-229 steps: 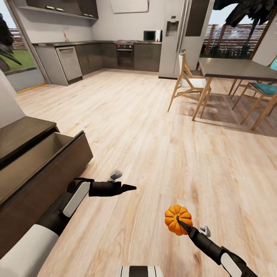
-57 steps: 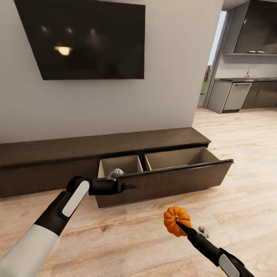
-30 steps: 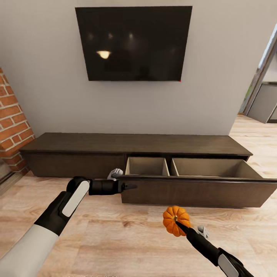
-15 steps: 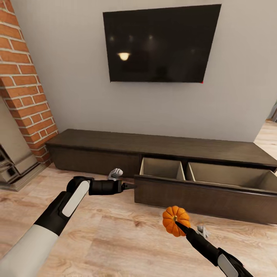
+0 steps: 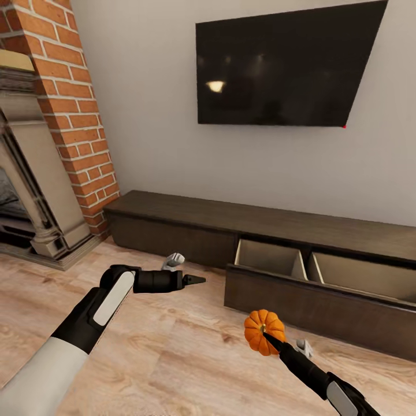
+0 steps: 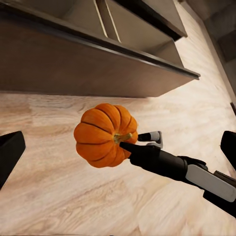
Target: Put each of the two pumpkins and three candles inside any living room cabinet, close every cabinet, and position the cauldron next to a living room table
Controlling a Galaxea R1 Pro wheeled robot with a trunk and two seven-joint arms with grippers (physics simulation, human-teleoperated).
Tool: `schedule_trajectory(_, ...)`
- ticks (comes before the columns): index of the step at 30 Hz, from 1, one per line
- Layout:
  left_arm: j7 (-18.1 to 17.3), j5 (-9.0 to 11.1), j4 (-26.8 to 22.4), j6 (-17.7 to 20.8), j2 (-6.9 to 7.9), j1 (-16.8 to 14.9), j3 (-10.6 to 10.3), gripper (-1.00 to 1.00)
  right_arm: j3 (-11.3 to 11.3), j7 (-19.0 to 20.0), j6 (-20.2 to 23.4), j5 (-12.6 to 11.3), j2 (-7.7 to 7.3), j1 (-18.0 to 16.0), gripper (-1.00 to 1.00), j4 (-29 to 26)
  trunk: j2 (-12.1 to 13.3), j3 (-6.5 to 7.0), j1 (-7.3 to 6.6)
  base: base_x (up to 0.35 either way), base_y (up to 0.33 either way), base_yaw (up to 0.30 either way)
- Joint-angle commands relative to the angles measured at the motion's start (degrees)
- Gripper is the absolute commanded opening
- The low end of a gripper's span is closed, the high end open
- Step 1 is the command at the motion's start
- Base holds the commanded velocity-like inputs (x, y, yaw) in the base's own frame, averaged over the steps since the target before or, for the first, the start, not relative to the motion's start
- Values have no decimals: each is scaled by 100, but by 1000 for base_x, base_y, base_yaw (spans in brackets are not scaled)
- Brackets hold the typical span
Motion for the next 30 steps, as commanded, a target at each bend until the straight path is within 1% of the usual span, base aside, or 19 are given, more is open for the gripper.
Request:
schedule_trajectory(1, -36, -24, 3, 5, 2, -5, -6, 100, -26, 10, 66, -56, 1, -3, -100, -6, -2, -2, -1, 0, 226, 277)
schedule_trajectory(23, -36, 1, 8, 5, 2, -5, -6, 100, -32, -9, 66, -53, 1, 2, -100, -6, -2, 51, -1, 2, 282, 277)
schedule_trajectory(30, -36, 0, 6, 6, 2, -5, -6, 100, -29, -9, 66, -51, 1, 2, -100, -6, -2, 57, -1, 148, 276, 161)
